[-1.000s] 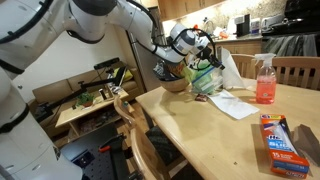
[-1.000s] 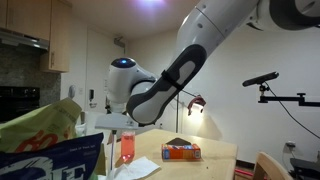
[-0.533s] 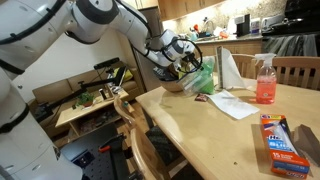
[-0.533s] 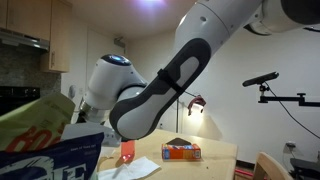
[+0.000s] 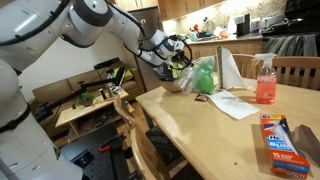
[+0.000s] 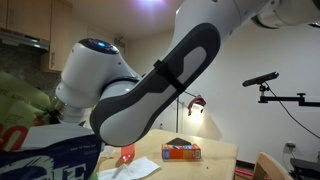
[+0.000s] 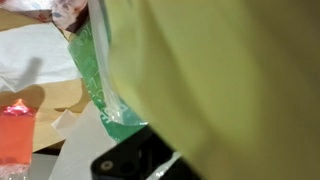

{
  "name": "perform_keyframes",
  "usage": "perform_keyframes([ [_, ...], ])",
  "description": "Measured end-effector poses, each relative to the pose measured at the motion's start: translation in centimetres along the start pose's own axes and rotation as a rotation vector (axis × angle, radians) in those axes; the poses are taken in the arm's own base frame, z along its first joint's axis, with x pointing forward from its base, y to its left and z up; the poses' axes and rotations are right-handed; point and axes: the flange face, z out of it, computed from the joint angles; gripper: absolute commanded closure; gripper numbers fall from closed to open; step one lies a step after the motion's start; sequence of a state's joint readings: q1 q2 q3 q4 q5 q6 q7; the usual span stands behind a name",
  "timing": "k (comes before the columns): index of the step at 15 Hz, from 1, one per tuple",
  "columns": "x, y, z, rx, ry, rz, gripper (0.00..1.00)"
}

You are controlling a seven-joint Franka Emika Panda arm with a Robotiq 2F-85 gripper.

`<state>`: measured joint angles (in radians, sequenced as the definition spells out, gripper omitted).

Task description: Put the ziplock bag in the bowl

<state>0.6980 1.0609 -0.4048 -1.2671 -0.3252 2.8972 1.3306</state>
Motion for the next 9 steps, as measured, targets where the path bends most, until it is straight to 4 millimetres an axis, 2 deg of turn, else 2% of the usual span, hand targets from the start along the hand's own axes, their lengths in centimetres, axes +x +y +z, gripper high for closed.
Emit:
perform_keyframes([
  [5,0.1,-1.7,-1.9,-0.062,0.081,-0.028,0.99],
  [9,0.7,-1.8,-3.2,-0.15,0.163,-0.011,0.99],
])
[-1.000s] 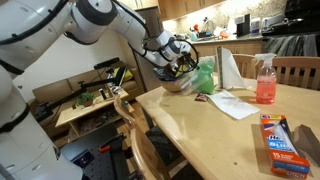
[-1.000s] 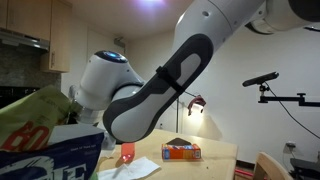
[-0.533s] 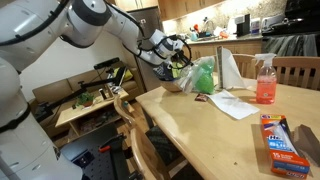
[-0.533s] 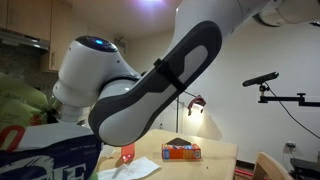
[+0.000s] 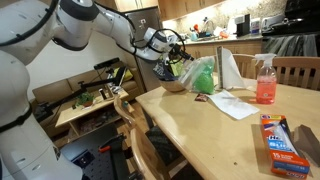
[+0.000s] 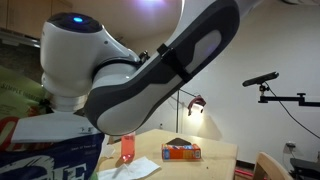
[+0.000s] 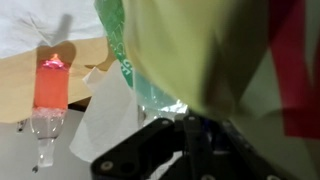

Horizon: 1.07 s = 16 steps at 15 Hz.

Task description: Put the ziplock bag in the bowl

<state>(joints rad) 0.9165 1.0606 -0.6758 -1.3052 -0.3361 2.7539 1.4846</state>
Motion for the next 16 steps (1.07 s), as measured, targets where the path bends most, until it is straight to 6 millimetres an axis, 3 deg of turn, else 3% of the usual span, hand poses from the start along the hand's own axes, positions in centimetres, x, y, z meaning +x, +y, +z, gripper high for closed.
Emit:
perform_keyframes([
  [6,1.1,1.3,-3.2,-0.172,0.16,0.051,0.99],
  [12,0.1,2.5,-6.9,-0.323,0.259,0.063,0.99],
  [16,-0.6,3.9,-8.0,-0.446,0.315,0.054,0.99],
])
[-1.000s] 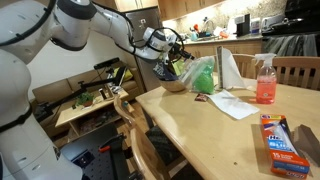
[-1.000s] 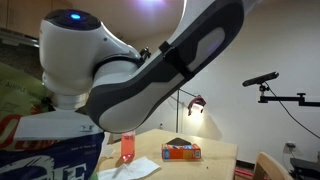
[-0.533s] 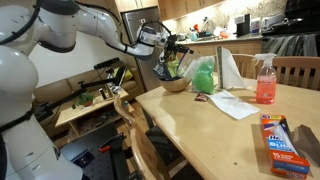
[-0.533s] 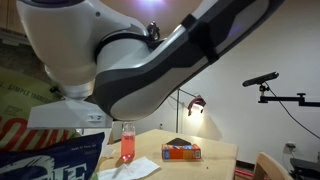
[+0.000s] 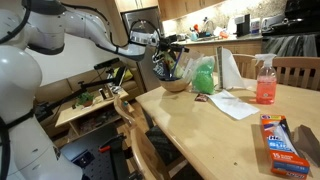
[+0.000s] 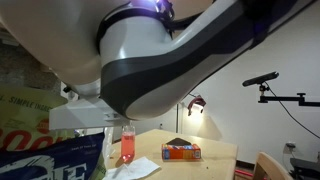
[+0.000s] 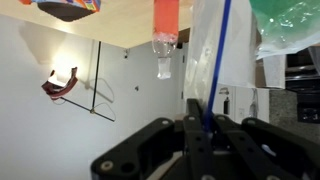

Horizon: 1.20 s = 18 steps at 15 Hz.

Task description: Put the ziplock bag in the bowl

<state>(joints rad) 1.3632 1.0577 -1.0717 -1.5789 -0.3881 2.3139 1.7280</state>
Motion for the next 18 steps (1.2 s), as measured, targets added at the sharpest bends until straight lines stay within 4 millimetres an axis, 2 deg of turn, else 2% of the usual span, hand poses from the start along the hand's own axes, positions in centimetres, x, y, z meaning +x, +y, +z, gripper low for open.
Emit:
perform_keyframes([
  [3,-0.5,0.8,0.3,-0.05,0.035,-0.007,0.95],
  [8,-1.3,0.6,0.3,-0.041,0.03,-0.024,0.99],
  [11,-2.4,-0.4,-0.4,-0.001,0.033,-0.05,0.99],
  [14,-1.1,-1.0,-1.0,0.021,0.072,-0.027,0.99],
  [18,2.5,-0.9,-1.0,0.018,0.122,0.02,0.99],
])
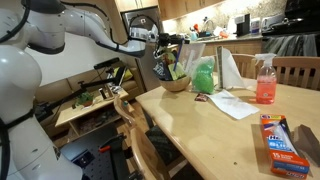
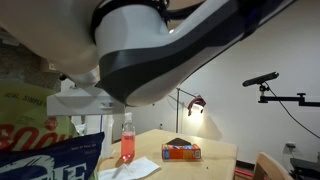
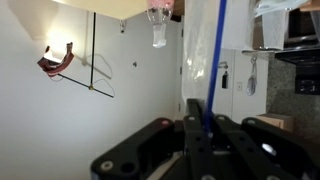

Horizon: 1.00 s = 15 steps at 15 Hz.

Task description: Put the ziplock bag in the bowl

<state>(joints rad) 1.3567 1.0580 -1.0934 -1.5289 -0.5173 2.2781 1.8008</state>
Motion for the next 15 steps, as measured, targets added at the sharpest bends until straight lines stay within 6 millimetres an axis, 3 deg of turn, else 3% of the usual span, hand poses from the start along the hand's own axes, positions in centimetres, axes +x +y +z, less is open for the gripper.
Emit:
perform_keyframes([
  [5,2.8,-0.2,0.5,0.046,0.024,0.098,0.99],
  [10,5.6,-0.7,0.6,0.234,0.0,0.243,0.99],
  [15,7.8,0.3,1.3,0.432,-0.08,0.376,0.99],
])
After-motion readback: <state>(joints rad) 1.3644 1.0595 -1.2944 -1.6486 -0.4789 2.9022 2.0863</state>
